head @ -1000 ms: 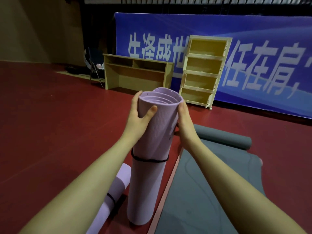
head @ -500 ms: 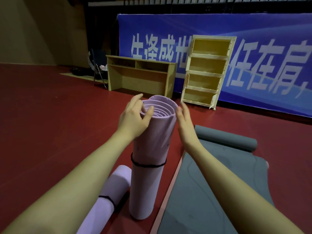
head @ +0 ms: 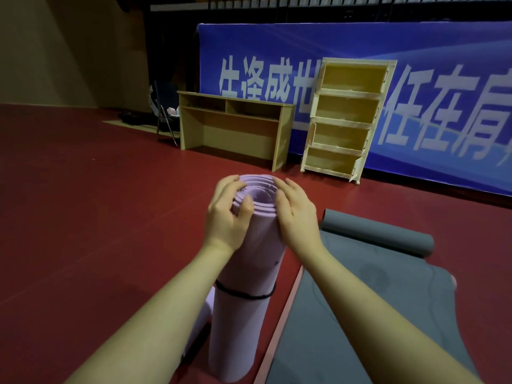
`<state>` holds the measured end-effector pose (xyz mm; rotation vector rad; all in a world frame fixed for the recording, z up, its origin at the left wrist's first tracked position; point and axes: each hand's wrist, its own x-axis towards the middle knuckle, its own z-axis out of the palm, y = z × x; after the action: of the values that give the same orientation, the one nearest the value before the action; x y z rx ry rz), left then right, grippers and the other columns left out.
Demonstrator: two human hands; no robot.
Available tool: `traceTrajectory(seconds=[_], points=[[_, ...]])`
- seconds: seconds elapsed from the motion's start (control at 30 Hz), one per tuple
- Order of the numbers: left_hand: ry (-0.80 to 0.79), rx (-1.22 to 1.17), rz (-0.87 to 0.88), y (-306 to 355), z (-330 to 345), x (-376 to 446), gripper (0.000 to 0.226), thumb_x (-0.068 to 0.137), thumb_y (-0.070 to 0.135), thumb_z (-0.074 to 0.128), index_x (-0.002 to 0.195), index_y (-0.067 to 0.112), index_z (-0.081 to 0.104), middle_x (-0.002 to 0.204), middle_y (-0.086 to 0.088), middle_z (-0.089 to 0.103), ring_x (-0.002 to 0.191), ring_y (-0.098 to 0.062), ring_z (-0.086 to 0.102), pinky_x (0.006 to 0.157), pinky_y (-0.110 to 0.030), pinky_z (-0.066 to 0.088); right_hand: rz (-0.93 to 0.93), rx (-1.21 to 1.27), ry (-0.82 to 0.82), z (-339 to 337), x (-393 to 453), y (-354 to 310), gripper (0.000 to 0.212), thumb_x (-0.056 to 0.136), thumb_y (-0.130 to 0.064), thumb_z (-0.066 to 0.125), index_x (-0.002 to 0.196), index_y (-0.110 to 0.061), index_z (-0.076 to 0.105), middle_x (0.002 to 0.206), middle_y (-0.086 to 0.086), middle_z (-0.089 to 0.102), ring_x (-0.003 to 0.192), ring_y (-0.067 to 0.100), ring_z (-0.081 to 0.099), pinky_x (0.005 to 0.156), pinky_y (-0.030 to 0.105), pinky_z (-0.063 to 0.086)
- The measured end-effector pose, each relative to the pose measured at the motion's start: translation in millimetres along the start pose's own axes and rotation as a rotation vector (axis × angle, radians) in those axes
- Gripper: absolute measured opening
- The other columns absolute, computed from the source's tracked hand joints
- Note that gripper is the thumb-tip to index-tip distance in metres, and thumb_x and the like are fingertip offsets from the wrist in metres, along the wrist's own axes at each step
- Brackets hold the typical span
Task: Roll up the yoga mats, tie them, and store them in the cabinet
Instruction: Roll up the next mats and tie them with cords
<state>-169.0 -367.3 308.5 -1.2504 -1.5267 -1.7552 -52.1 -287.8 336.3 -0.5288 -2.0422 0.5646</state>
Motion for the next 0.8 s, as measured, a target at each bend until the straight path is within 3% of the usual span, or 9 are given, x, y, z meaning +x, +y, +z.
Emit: traceTrajectory(seconds=[0.07,0.23,0.33,0.4,0.47,0.53,0.6,0.67,0.8], points=[[0.017,0.004,0.004,-6,4,-5,0.044,0.089,0.033,0.044,0.105,-0.002,0.065,0.119,-0.017,0.059,0.112,-0.018,0.053,0.097,-0.019,0.038,-0.012,0.016,0.033,5,-3,6,0.053,0.091,-0.039,0.029,0.127,-0.017,0.062,0.138,0.006,0.054,0.132,0.015,0.041,0.095,-0.003,0.015],[-0.016,0.050,-0.051,-9,11,3,0.048,0.088,0.038,0.042,0.105,-0.001,0.066,0.122,-0.017,0.059,0.110,-0.020,0.054,0.092,-0.020,0.039,0.034,0.056,0.011,7,9,11,0.051,0.091,-0.035,0.029,0.114,-0.013,0.068,0.137,0.009,0.054,0.133,0.017,0.040,0.093,0.008,0.022],[-0.066,0.035,-0.134,-4,8,6,0.058,0.087,0.048,0.038,0.119,0.004,0.060,0.134,-0.013,0.052,0.119,-0.015,0.048,0.093,-0.015,0.034,0.048,0.097,-0.039,10,10,13,0.051,0.090,-0.041,0.030,0.110,-0.012,0.068,0.139,0.010,0.050,0.138,0.017,0.034,0.091,0.004,0.019],[-0.127,-0.061,-0.202,-7,3,-4,0.072,0.087,0.061,0.039,0.139,0.011,0.041,0.145,-0.008,0.037,0.130,-0.008,0.035,0.103,-0.008,0.024,0.034,0.173,-0.088,6,9,14,0.047,0.089,-0.046,0.037,0.109,-0.015,0.066,0.140,0.011,0.048,0.141,0.016,0.027,0.091,-0.003,0.016],[-0.234,-0.148,-0.317,-19,-3,-34,0.092,0.076,0.074,0.050,0.147,0.029,0.013,0.152,-0.002,0.023,0.137,-0.005,0.026,0.112,-0.015,0.022,-0.014,0.223,-0.146,-3,2,18,0.045,0.084,-0.054,0.045,0.113,-0.022,0.060,0.140,0.009,0.043,0.142,0.014,0.023,0.096,-0.004,0.016],[-0.371,-0.120,-0.472,-34,-7,-70,0.121,0.055,0.065,0.076,0.145,0.047,-0.003,0.152,-0.004,0.029,0.136,-0.015,0.036,0.110,-0.037,0.036,-0.087,0.235,-0.188,-13,-9,25,0.045,0.080,-0.055,0.052,0.117,-0.029,0.052,0.142,0.007,0.038,0.142,0.012,0.023,0.103,0.002,0.018],[-0.414,-0.021,-0.549,-42,-5,-96,0.142,0.037,0.050,0.088,0.145,0.051,-0.006,0.148,-0.003,0.036,0.133,-0.022,0.043,0.102,-0.047,0.043,-0.129,0.226,-0.185,-20,-19,31,0.047,0.078,-0.052,0.059,0.119,-0.033,0.048,0.145,0.008,0.033,0.142,0.011,0.023,0.106,0.005,0.020],[-0.375,-0.023,-0.540,-39,1,-101,0.146,0.032,0.045,0.090,0.146,0.050,-0.001,0.146,-0.002,0.039,0.131,-0.024,0.045,0.100,-0.048,0.046,-0.125,0.202,-0.132,-23,-27,33,0.047,0.077,-0.052,0.062,0.119,-0.034,0.048,0.146,0.007,0.032,0.141,0.008,0.024,0.105,0.004,0.019],[-0.389,-0.038,-0.530,-15,1,-92,0.134,0.035,0.044,0.083,0.144,0.051,0.007,0.140,0.001,0.048,0.122,-0.015,0.053,0.093,-0.037,0.050,-0.074,0.188,-0.014,-34,-37,34,0.039,0.078,-0.052,0.060,0.111,-0.031,0.054,0.144,0.008,0.038,0.133,0.000,0.030,0.104,0.006,0.024]])
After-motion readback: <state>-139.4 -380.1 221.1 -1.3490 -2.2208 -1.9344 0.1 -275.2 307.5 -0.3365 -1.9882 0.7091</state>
